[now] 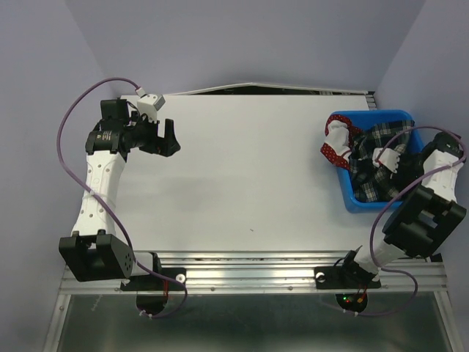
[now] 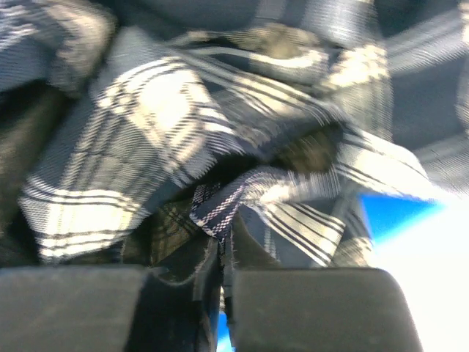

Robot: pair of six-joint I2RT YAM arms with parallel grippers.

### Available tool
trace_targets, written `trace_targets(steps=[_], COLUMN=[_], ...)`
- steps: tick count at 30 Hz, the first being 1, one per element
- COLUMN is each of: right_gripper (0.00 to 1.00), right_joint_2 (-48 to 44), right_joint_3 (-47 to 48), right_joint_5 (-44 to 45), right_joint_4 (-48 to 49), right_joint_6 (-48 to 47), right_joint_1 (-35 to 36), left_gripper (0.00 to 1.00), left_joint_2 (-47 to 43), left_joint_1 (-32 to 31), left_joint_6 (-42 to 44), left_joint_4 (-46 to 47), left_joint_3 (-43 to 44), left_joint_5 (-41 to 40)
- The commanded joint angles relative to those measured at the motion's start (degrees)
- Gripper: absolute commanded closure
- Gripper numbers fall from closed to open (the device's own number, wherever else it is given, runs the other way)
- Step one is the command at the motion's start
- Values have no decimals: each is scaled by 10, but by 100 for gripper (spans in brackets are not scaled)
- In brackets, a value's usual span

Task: Fold and stack the skirts
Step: Grab the skirt from the pile

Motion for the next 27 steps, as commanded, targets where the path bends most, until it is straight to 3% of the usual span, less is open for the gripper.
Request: trace_targets(steps=[1, 4, 7, 13, 19, 22, 27], right_gripper=[99, 99, 99, 99, 99, 99, 99], right_joint_2=[-39, -50, -43, 3, -17, -18, -11], right_joint_3=[69, 127, 198, 415, 487, 526, 561], right_joint_5=[-54, -69, -82, -103, -103, -97, -78], right_joint_4=[68, 133, 159, 205, 417, 489, 698], right_joint_6=[72, 217, 300, 562, 881, 986, 1250], right_joint_1=[-3, -3, -3, -3, -3, -3, -3], left_gripper=[1, 1, 1, 1, 1, 1, 1], left_joint_2=[-10, -8, -8, -25, -21, -13, -3], left_joint_1=[-4, -3, -4, -4, -4, -4, -3], left_joint_6=[-2, -6, -9, -31, -64, -79, -94], left_joint_4=[12, 20, 24, 69, 109, 121, 138], left_joint_3=[16, 16, 16, 1, 2, 5, 12], left_joint_5=[11, 19, 22, -9, -34, -37, -30])
